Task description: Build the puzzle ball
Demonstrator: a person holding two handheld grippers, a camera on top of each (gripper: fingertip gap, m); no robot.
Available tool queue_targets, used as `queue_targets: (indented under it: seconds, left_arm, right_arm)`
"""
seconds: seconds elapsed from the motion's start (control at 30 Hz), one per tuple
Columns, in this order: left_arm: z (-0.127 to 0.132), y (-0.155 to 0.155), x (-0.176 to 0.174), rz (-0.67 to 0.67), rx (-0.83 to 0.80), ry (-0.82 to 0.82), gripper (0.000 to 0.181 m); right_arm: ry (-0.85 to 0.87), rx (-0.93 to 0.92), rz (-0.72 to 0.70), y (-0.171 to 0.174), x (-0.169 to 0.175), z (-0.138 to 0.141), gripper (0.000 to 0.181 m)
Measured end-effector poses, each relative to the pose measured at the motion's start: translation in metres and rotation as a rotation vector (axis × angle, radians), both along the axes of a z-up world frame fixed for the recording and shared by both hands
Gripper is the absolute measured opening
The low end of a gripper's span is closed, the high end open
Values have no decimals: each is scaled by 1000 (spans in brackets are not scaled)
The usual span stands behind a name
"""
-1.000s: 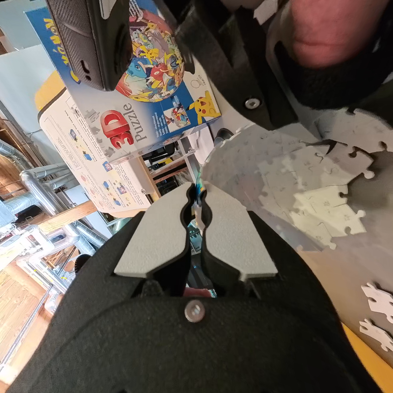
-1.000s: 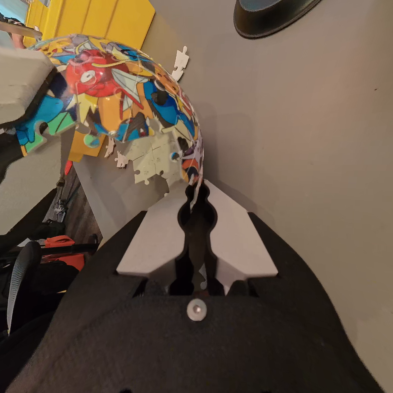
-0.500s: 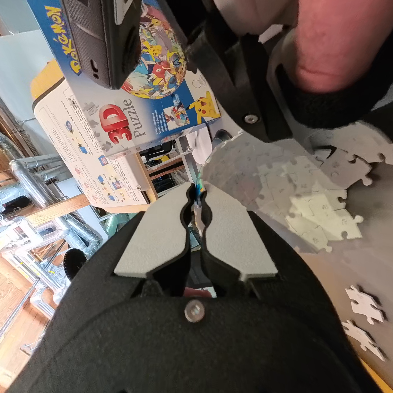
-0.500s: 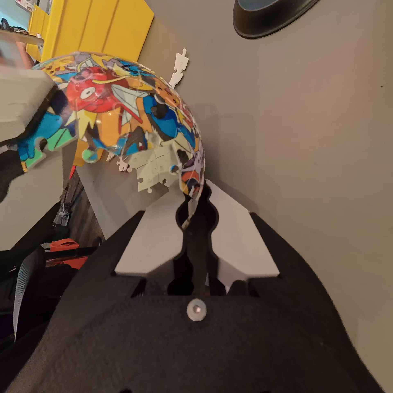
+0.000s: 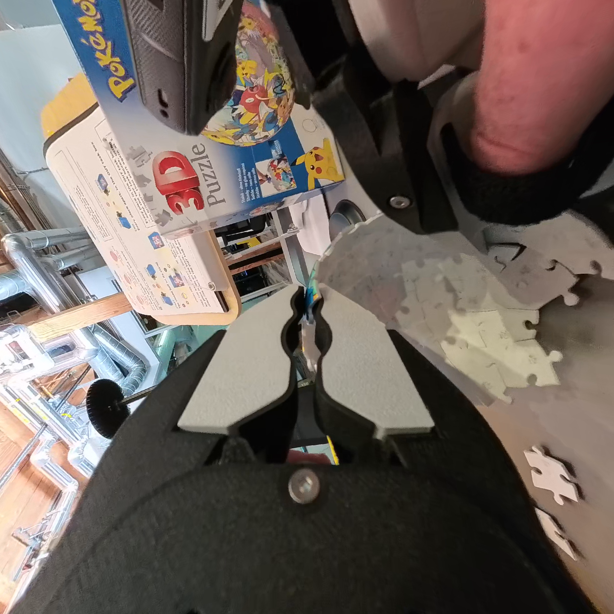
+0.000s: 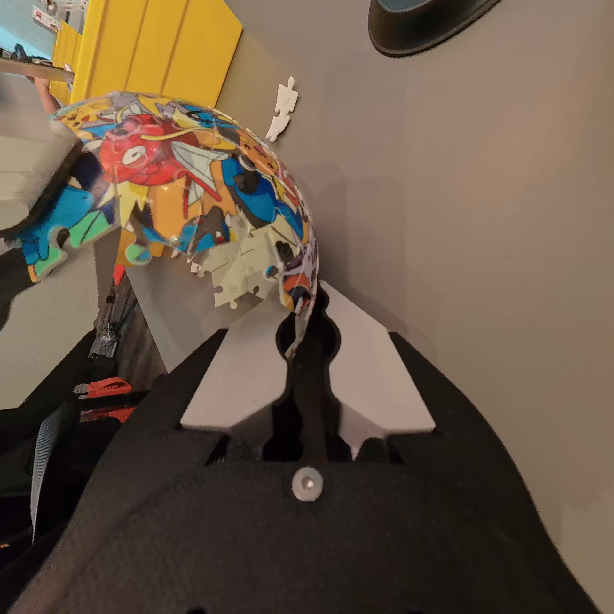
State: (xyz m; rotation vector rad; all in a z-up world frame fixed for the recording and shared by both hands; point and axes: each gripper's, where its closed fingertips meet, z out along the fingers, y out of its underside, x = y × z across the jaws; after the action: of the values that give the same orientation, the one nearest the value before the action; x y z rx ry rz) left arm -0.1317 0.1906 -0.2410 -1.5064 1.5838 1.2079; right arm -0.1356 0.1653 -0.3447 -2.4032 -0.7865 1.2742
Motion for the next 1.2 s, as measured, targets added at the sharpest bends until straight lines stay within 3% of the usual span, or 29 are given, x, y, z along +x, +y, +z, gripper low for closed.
queue_targets:
  seconds: [0.8,1.1,1.2]
  left_arm:
    - [3,-5,-2,-12,10,-8,5]
    - [14,-11,-2,-20,-16,-69,19]
    - [26,-19,-4,3,-22,-119,31]
  right_arm:
    - [-10,41,15,0,1,0,5]
    - [-8,38,13,1,1,0,5]
    - [-8,37,13,1,1,0,6]
